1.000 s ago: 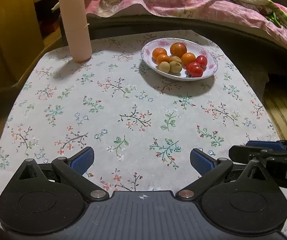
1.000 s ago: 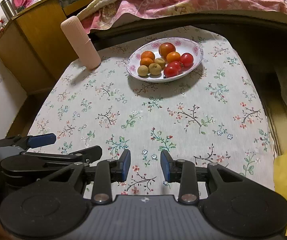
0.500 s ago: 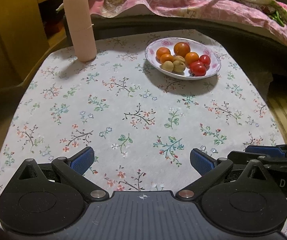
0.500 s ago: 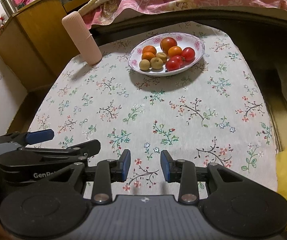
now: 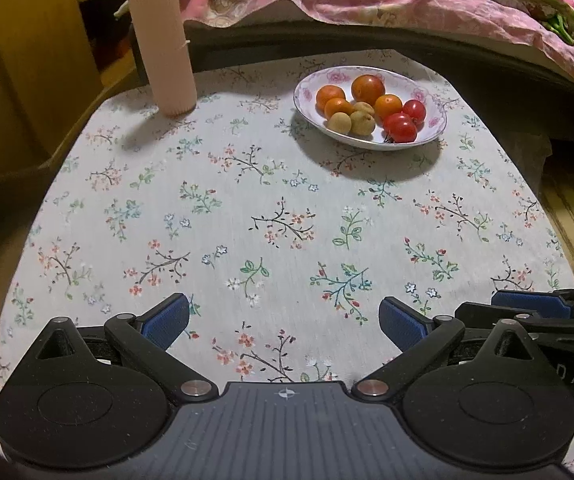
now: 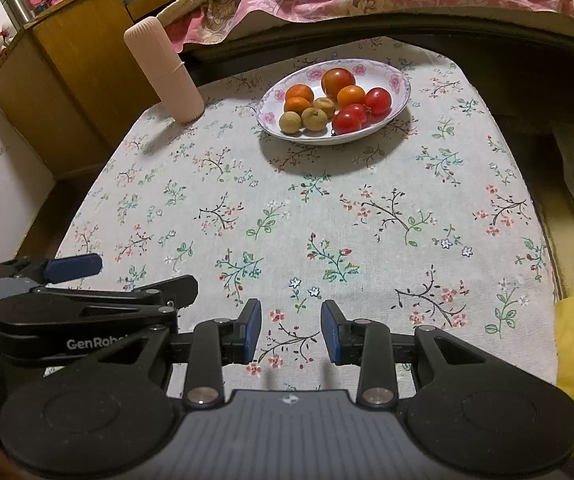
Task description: Organize fruits
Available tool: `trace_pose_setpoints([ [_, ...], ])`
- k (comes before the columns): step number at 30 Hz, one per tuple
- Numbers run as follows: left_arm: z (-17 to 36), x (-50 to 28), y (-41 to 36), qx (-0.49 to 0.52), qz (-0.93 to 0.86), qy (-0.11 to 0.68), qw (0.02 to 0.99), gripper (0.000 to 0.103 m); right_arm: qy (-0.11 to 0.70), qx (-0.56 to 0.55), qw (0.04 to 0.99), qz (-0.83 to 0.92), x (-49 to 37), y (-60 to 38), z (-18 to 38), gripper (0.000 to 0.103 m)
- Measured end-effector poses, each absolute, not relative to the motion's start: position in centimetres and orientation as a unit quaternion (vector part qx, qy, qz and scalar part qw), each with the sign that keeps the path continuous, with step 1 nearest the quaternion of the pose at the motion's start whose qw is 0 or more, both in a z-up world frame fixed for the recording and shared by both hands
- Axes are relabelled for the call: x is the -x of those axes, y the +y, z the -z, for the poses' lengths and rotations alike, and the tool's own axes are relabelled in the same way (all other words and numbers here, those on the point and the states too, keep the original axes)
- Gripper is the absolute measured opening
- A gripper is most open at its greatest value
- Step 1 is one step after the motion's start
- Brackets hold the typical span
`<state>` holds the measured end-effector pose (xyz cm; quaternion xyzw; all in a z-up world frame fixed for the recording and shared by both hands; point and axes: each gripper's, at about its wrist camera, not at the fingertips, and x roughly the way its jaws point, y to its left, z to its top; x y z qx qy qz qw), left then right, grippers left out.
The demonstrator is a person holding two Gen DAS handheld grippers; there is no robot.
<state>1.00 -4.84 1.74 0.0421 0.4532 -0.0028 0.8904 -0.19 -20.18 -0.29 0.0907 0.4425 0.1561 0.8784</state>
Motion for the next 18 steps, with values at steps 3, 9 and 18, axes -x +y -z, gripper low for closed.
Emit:
trace_pose_setpoints([
  [3, -1.79, -0.9, -5.0, -0.051, 0.002, 0.449, 0.892, 0.102, 0.445, -0.089, 0.877, -0.157, 0.17, -20.1, 0.41, 0.035],
  [9, -1.9, -0.77, -5.13, -0.064, -0.002, 0.439, 0.896, 0.102, 0.445, -0.088, 0.877, -0.158, 0.08, -20.07, 0.41, 0.035],
  [18, -1.85, -0.77, -5.08, -0.067, -0.004, 0.438, 0.896, 0.103, 0.445, -0.088, 0.877, -0.157, 0.05, -20.02, 0.45, 0.035],
])
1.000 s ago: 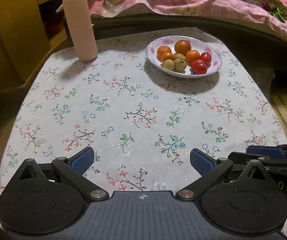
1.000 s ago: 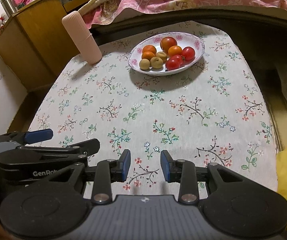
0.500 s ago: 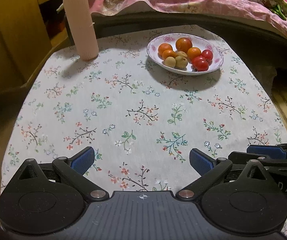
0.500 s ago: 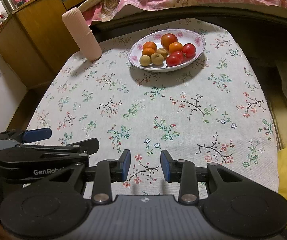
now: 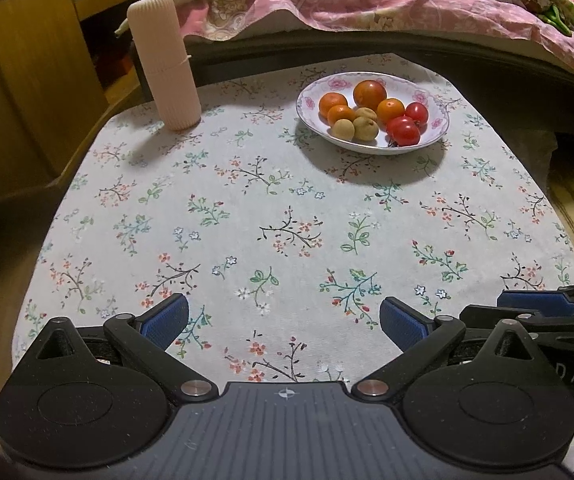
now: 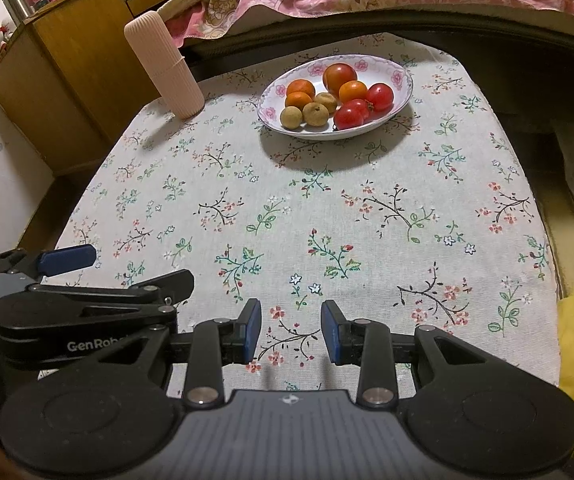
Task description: Organize fruits
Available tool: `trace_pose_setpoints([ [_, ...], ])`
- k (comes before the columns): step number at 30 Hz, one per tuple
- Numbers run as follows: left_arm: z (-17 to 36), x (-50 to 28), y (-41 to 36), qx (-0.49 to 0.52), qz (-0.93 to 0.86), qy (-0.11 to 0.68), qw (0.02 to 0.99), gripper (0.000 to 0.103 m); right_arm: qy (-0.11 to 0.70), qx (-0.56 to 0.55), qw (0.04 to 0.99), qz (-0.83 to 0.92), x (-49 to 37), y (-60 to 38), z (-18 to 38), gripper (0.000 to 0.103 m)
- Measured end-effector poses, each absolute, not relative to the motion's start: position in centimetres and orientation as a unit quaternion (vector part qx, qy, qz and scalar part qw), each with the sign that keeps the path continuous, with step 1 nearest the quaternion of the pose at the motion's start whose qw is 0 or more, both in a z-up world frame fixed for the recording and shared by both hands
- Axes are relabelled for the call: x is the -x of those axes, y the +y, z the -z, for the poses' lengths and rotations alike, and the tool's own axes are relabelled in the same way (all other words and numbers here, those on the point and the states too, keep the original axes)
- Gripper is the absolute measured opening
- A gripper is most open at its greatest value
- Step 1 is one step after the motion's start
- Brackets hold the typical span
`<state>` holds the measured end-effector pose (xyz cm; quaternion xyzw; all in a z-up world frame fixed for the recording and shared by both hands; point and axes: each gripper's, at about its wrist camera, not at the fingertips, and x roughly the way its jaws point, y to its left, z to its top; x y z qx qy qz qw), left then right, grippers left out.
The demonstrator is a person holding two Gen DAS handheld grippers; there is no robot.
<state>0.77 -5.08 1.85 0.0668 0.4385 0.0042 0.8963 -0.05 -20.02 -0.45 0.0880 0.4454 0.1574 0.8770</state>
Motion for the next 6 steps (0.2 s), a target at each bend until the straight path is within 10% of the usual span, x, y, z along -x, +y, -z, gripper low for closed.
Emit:
trace_pose_setpoints([
  [6, -1.88, -0.66, -5.16, -0.07, -0.007, 0.434, 0.898, 0.103, 0.446, -0.087, 0.877, -0.157, 0.0, -19.94, 0.64, 0.035],
])
